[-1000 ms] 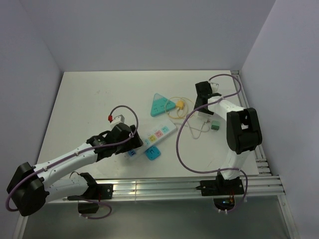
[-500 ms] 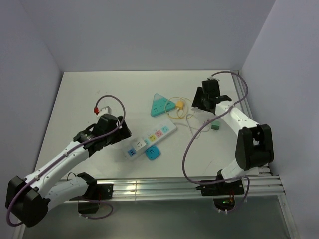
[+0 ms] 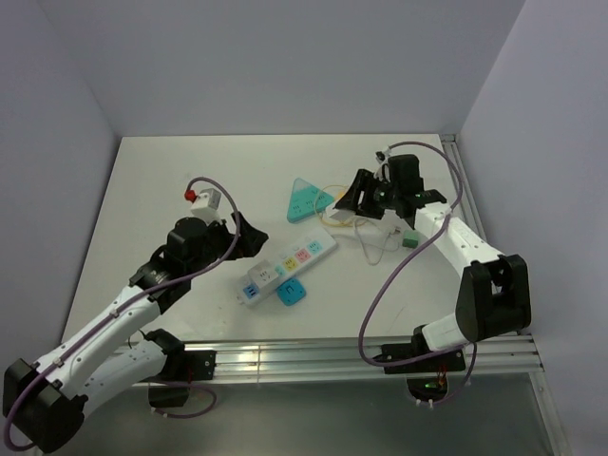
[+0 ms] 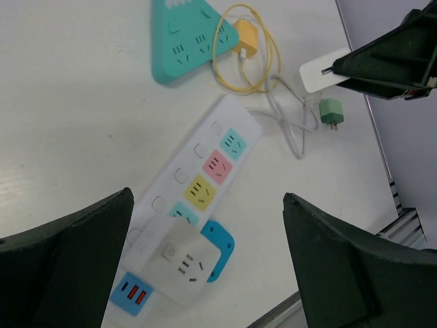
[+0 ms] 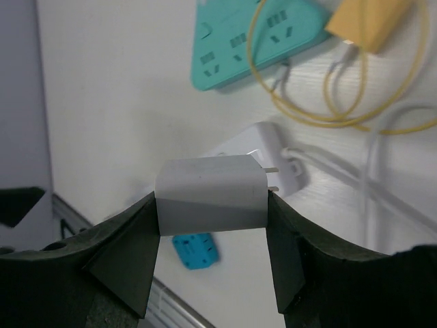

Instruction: Insert the plug

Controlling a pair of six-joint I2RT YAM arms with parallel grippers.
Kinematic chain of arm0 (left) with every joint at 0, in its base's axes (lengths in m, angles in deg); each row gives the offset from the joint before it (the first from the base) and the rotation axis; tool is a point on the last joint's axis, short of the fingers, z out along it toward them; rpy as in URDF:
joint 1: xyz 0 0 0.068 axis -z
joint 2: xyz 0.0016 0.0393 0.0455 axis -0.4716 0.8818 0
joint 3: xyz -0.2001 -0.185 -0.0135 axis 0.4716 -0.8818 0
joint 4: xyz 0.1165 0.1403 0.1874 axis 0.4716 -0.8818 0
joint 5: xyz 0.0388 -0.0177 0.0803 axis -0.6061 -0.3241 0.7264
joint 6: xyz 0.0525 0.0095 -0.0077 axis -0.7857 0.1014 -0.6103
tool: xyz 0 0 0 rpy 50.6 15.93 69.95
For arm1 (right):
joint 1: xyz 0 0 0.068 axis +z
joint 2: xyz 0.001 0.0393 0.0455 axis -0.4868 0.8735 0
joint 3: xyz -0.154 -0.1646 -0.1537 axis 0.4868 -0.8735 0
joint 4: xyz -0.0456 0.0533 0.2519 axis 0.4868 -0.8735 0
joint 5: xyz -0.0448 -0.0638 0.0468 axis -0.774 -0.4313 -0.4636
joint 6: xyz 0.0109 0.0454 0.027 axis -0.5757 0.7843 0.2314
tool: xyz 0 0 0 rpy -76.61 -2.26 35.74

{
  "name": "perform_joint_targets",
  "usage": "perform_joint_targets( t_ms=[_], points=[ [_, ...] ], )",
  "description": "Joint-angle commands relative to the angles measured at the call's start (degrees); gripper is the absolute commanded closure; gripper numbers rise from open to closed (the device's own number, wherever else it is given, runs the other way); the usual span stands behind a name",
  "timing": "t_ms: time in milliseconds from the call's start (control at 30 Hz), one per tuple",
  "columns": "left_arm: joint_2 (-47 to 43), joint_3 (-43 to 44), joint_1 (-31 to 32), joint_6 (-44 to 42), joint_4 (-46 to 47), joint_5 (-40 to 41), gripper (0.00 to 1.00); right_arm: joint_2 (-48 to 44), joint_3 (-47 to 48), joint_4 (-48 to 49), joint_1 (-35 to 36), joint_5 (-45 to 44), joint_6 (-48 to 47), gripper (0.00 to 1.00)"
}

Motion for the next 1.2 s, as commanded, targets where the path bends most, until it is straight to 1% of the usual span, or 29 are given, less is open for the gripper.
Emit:
perform_joint_targets(
  t_ms=[0,33,67,167,200,267,300,333,400,467,500,533,567,600,633,667,733,867,1000,1067,1100,1167],
  points=[
    [3.29,-0.78,-0.18,-4.30,14.32,-3.94,0.04,-3.37,0.04,6.03,2.09,10.78,4.35,0.49],
    [4.26,-0.78,-0.18,-4.66,15.37,-3.68,0.05,-3.72,-0.05,6.29,3.14,11.30,5.05,0.48],
    [5.57,-1.91,-0.01,-5.27,19.64,-3.59,0.05,-3.90,-0.14,7.07,3.67,12.53,6.54,0.48],
    [6.46,-6.22,0.08,-7.29,28.53,-5.08,0.08,-4.26,-1.36,10.33,5.17,15.26,10.41,0.48],
    [6.55,-7.27,-0.01,-7.65,34.31,-5.08,0.08,-4.26,-1.80,11.03,5.43,16.66,11.29,0.48],
    [7.16,-9.82,0.08,-10.18,39.44,-6.39,0.08,-4.08,-1.72,12.35,6.31,17.55,13.48,0.48],
    [7.34,-10.53,0.08,-11.24,44.42,-6.92,0.07,-3.91,-1.54,12.44,6.75,17.90,14.11,0.48],
    [8.04,-11.32,0.08,-12.04,45.95,-7.97,0.07,-4.08,-1.28,12.44,7.19,18.16,15.16,0.48],
    [9.53,-10.72,0.08,-15.11,47.11,-8.33,0.07,-4.34,-0.84,13.32,8.42,18.60,16.39,0.48],
    [12.78,-8.26,0.08,-17.22,46.23,-8.07,0.09,-4.52,-0.05,13.85,9.91,18.52,17.97,0.48],
    [14.62,-7.64,0.08,-18.19,48.06,-9.72,0.10,-4.35,0.13,14.37,10.53,18.52,18.85,0.48],
    [15.25,-7.81,0.08,-18.20,49.73,-9.74,0.09,-4.26,0.30,14.38,11.06,18.52,19.38,0.48],
    [15.86,-8.16,0.17,-18.20,51.75,-12.26,0.09,-4.08,0.48,15.16,12.11,18.43,20.08,0.48],
    [16.48,-8.51,0.17,-18.37,54.03,-13.68,0.13,-3.56,0.48,15.60,12.38,18.25,20.87,0.48],
    [17.70,-8.95,0.08,-18.90,57.10,-15.44,0.15,-3.29,0.48,16.22,12.64,18.69,22.36,0.48],
    [18.32,-8.69,0.25,-19.95,57.39,-17.54,0.16,-2.94,0.39,16.92,12.99,18.78,22.98,0.48],
    [19.73,-8.25,0.34,-20.74,57.22,-17.65,0.17,-2.41,0.57,18.49,13.70,18.87,24.65,0.48],
    [18.86,-10.88,1.48,-24.08,62.57,-19.93,0.16,-2.32,0.74,18.86,14.23,17.55,25.45,0.48],
    [17.28,-10.71,1.75,-26.80,58.81,-20.89,0.13,-1.71,1.27,18.51,14.23,17.55,25.36,0.48],
    [15.87,-12.03,1.66,-27.86,59.67,-21.95,0.12,-1.36,1.44,18.77,14.31,17.99,25.54,0.48],
    [15.61,-12.55,1.66,-28.04,60.90,-22.48,0.12,-1.09,1.36,18.95,14.40,18.34,25.71,0.48],
    [15.52,-12.65,1.66,-28.22,60.91,-23.19,0.16,-1.00,0.83,19.99,14.66,18.52,26.41,0.48]
  ],
)
